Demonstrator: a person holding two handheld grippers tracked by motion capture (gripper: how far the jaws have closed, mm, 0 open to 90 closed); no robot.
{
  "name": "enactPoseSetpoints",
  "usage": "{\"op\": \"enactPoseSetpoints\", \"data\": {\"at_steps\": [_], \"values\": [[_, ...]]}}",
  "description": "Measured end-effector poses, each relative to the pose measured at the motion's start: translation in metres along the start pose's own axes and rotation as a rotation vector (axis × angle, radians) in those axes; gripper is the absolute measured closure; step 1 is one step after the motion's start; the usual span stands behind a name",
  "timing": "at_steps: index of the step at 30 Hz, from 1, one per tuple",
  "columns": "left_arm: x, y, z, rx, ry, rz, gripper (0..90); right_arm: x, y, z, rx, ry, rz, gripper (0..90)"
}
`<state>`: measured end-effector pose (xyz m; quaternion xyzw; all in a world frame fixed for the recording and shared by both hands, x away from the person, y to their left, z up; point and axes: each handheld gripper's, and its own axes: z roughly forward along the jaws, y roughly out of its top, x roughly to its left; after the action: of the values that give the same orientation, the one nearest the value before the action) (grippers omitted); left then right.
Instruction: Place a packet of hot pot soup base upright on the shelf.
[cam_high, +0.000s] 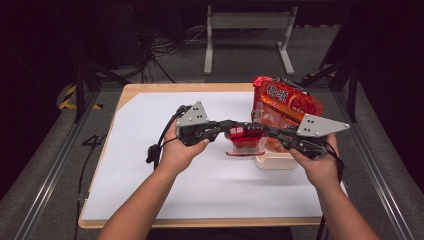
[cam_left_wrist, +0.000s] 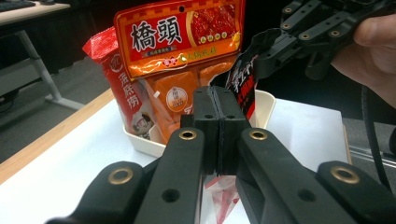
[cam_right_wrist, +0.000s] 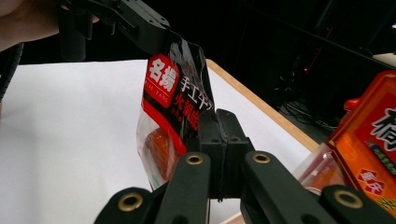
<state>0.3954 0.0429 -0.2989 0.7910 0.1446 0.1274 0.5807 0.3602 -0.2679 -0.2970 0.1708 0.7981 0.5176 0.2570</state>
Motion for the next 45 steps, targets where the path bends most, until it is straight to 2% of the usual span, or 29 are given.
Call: {"op": "enactPoseSetpoints", "data": {"at_steps": [5,10,11,18,31,37,45], "values": [[0.001,0.002,0.008,-0.006,0.007,-0.003,89.2,0.000,0.000,-0.005,0.004,-0.037,-0.009,90.0],[0.001,0.004,0.018,-0.014,0.002,-0.012,88.7,-0.002,-0.002,-0.013,-0.002,-0.068,0.006,90.0],[0.001,0.005,0.020,-0.014,0.010,-0.003,88.6,-0.001,-0.003,-0.014,0.001,-0.076,0.009,90.0],[0.000,0.009,0.031,-0.025,0.022,-0.014,88.4,0.004,-0.002,-0.021,0.013,-0.150,-0.004,90.0],[-0.006,0.011,0.045,-0.022,-0.013,-0.016,88.7,0.001,-0.005,-0.033,0.055,-0.205,0.024,90.0],[-0.006,0.009,0.054,-0.009,-0.024,-0.017,88.4,0.001,-0.006,-0.036,0.078,-0.232,0.013,90.0],[-0.004,0.004,0.064,0.027,-0.049,-0.048,86.4,-0.001,-0.007,-0.041,0.120,-0.255,0.036,90.0]]}}
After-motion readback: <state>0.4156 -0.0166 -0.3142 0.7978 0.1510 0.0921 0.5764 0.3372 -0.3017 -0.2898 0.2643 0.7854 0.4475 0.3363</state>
